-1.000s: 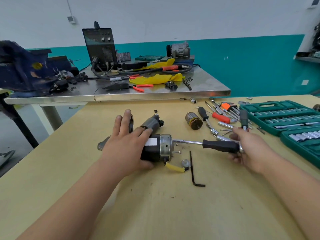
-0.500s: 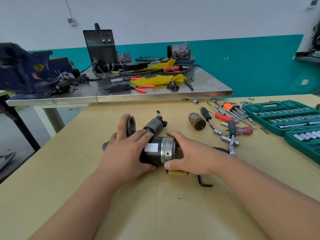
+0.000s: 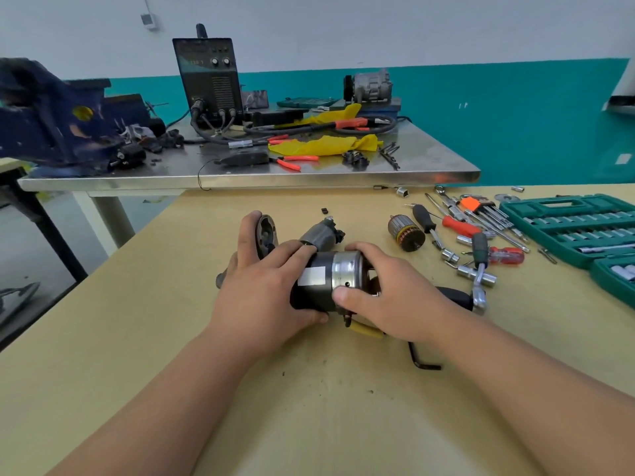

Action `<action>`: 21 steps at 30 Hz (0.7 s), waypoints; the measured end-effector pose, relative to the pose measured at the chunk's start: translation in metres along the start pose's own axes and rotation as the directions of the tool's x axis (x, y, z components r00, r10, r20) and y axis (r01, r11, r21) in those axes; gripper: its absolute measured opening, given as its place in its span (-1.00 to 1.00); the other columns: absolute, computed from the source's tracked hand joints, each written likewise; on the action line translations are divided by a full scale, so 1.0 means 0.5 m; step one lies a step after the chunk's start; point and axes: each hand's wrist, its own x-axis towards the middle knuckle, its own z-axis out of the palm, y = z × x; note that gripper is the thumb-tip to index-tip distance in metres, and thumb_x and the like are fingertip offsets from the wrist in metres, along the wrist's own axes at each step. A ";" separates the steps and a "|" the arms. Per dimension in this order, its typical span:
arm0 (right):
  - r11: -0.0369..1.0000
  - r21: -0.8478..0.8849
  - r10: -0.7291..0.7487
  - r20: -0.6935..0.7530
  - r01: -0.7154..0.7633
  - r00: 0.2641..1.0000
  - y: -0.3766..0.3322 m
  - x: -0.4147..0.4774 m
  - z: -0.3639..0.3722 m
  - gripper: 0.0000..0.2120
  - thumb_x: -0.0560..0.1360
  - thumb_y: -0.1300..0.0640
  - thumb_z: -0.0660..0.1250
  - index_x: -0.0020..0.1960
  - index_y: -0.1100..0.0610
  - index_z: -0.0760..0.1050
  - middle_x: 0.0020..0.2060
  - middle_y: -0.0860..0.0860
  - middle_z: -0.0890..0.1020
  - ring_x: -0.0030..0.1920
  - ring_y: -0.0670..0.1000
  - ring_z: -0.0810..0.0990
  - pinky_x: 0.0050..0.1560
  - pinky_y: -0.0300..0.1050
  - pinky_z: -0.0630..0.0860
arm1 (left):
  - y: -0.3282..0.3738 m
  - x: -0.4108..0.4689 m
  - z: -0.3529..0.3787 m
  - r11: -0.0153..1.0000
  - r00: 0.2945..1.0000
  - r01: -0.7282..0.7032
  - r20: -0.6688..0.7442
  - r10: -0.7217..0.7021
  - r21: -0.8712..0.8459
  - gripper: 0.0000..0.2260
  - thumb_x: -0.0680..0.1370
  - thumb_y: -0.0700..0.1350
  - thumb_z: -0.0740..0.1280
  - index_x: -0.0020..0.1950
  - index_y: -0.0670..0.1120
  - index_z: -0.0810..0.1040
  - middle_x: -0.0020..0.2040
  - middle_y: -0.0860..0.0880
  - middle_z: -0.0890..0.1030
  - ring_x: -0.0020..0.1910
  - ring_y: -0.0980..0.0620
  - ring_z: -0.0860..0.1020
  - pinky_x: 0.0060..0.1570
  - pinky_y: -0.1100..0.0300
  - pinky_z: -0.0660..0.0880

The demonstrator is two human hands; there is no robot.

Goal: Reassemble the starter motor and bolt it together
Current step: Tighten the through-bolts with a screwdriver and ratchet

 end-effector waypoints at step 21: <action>0.991 -0.106 0.092 0.078 -0.084 0.993 0.036 -0.017 0.006 -0.13 0.40 -0.31 0.34 0.52 -0.29 -0.13 0.43 -0.14 0.34 0.15 -0.18 0.36 0.02 -0.29 0.34 | 0.008 0.011 0.013 0.962 0.983 -0.169 0.114 0.147 0.214 -0.20 0.28 0.22 0.56 0.48 0.14 0.38 0.30 -0.07 0.53 0.49 -0.32 -0.06 0.21 -0.36 0.38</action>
